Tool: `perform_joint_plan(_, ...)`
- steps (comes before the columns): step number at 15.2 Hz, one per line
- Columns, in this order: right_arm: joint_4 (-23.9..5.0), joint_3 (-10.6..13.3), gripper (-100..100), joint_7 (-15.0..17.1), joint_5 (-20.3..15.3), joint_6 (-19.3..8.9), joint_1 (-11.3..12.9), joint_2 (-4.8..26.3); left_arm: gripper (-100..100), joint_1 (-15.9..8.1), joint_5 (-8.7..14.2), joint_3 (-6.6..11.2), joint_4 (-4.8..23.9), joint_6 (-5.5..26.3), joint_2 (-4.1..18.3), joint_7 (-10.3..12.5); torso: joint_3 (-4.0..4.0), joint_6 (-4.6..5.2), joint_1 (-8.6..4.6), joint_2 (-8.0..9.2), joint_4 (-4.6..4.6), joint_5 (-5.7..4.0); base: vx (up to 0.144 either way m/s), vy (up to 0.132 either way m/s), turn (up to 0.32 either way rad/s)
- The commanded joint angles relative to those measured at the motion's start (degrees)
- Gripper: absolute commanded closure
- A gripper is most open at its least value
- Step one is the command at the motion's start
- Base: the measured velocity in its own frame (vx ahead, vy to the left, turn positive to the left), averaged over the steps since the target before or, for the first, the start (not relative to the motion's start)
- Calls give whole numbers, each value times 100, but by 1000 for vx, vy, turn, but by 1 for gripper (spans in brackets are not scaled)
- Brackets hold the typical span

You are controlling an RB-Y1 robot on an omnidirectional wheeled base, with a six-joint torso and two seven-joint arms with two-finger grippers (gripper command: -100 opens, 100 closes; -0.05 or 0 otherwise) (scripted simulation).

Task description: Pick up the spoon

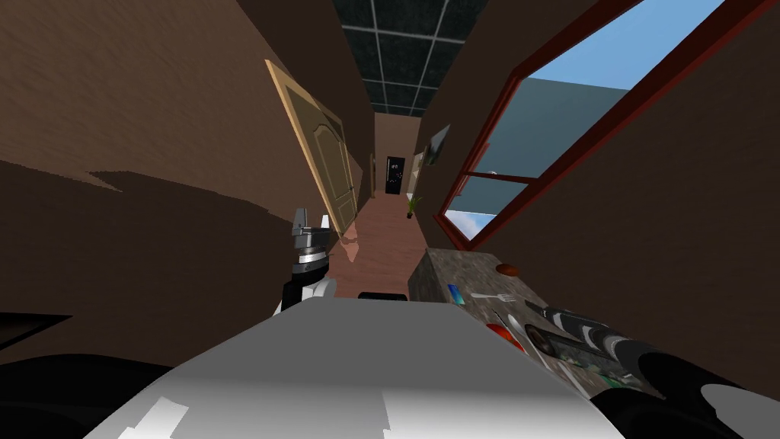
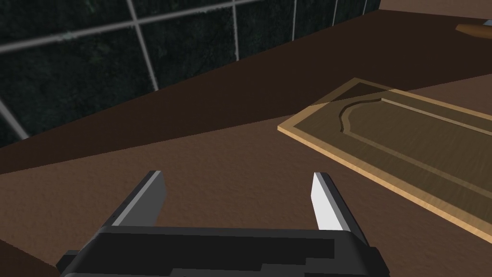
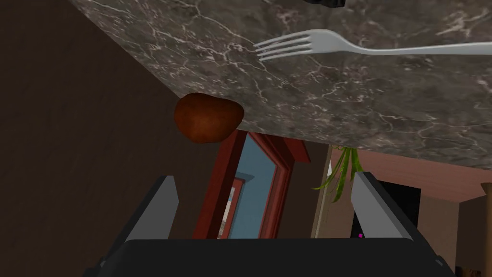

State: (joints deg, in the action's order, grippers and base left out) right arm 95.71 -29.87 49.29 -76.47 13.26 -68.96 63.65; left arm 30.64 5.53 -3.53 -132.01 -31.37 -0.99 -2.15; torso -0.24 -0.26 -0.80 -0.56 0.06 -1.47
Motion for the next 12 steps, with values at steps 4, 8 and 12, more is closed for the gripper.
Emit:
perform_joint_plan(4, -318, -51, -100, -246, 622, -559, 395, -57, 0, 0, 0, 0, 0, 0, 0, 0, 1, 2, 0, 1, 1, -1, -3, 0, -4)
perform_joint_plan(8, -502, -73, -100, -364, 1148, -807, 625, -51, 0, 0, 0, 0, 0, 0, 0, 0, 1, 2, -1, 2, 1, -1, -5, -1, -5)
perform_joint_plan(12, -502, -73, -100, -364, 1555, -901, 625, -51, 0, 0, 0, 0, 0, 0, 0, 0, 2, 2, -1, 2, 1, -1, -4, -1, -2)
